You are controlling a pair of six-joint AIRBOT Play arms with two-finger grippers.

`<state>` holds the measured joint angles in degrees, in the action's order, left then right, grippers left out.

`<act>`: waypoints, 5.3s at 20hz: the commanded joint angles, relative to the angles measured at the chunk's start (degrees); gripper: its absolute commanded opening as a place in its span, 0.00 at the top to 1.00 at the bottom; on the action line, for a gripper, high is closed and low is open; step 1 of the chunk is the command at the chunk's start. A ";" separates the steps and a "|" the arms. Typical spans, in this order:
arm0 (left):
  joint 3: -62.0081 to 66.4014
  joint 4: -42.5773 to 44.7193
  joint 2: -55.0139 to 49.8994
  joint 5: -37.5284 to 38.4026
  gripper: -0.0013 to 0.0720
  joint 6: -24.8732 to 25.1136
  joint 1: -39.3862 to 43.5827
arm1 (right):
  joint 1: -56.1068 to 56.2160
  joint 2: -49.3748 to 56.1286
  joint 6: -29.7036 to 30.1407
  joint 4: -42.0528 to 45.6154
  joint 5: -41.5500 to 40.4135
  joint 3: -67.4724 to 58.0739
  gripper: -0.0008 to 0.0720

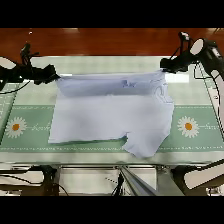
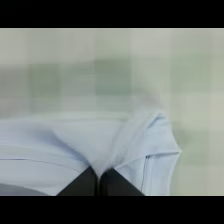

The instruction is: Fold the shirts.

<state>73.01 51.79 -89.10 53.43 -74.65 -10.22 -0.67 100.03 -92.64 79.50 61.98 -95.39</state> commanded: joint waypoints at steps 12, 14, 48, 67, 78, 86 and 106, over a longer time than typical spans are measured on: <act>2.93 4.79 -2.80 31.36 0.43 -3.19 -4.83 | -0.61 -3.26 8.41 1.09 32.68 2.60 0.36; 3.02 5.99 -0.98 35.60 0.43 -1.44 -6.29 | -1.36 -5.25 9.81 9.77 38.05 2.82 0.36; -37.81 1.55 8.31 22.10 0.95 8.04 -14.99 | -34.29 -33.35 30.01 -16.70 10.93 54.93 0.23; -29.73 -4.11 12.15 22.38 0.95 12.52 -15.02 | -17.38 -39.78 31.19 -40.13 4.61 56.74 0.94; -14.93 -22.23 6.86 -2.23 0.95 15.50 -3.78 | -10.58 -22.27 27.93 -47.80 -22.38 36.20 0.94; -14.88 -22.14 -1.97 2.27 0.68 15.47 -6.45 | -11.10 -12.55 27.85 -47.54 -23.39 35.21 0.26; -13.46 -22.38 1.62 20.13 0.50 12.79 -8.59 | -9.53 -3.21 25.05 -39.74 -5.97 28.37 0.82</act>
<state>59.48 29.47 -87.59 73.47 -59.90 -20.56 -13.21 96.07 -69.80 42.57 55.96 -65.63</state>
